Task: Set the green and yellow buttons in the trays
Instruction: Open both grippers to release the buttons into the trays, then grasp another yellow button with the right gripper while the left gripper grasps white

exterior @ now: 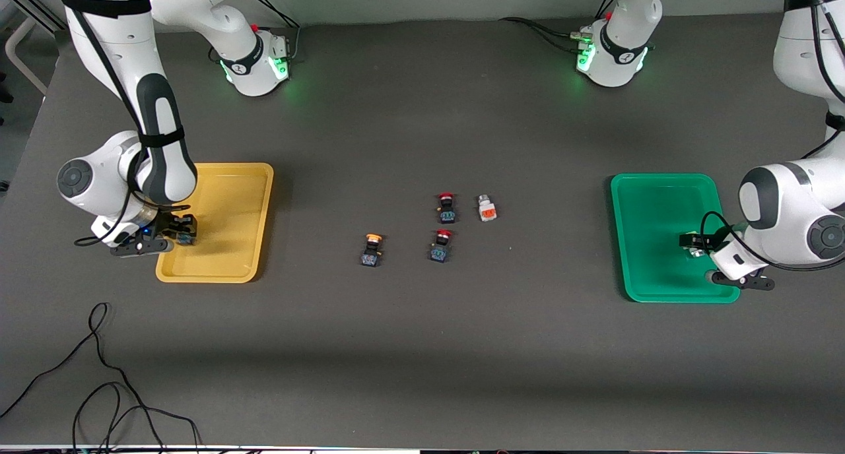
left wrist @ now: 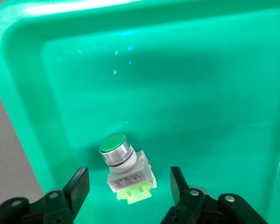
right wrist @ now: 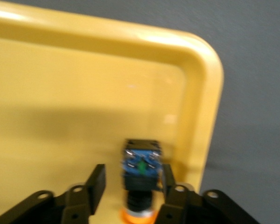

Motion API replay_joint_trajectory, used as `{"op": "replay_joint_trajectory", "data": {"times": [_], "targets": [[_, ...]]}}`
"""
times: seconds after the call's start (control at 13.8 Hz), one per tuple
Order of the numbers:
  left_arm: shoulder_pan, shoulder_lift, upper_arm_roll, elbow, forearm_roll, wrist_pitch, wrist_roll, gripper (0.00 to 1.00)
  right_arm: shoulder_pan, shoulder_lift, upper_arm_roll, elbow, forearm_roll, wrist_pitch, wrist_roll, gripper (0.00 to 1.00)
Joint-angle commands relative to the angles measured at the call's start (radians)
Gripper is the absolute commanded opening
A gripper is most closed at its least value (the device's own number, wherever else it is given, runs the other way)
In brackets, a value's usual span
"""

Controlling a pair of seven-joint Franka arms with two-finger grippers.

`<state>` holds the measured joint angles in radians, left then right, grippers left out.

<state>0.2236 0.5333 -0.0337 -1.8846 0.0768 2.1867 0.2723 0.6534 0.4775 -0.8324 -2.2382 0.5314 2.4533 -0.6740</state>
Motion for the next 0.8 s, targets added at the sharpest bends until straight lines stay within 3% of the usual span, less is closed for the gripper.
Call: {"op": "replay_joint_trajectory", "data": {"times": [0.0,0.22,0.36,0.72], "targets": [[-0.013,-0.053,-0.014,-0.011,-0.005,-0.070,-0.007,0.77,0.003,-0.008,-0.028,0.130,0.006,-0.186,0.014,1.00],[-0.061,-0.087,-0.058,-0.011,-0.028,-0.146,-0.175,0.78,0.035,-0.023,-0.051,0.286,-0.129,-0.389,0.187,1.00],[-0.096,-0.099,-0.118,-0.011,-0.029,-0.168,-0.331,0.77,0.081,-0.023,-0.048,0.408,-0.162,-0.543,0.327,1.00],[-0.124,-0.089,-0.389,-0.004,-0.057,-0.148,-0.810,0.79,0.282,0.035,-0.024,0.549,-0.146,-0.573,0.762,1.00]]}}
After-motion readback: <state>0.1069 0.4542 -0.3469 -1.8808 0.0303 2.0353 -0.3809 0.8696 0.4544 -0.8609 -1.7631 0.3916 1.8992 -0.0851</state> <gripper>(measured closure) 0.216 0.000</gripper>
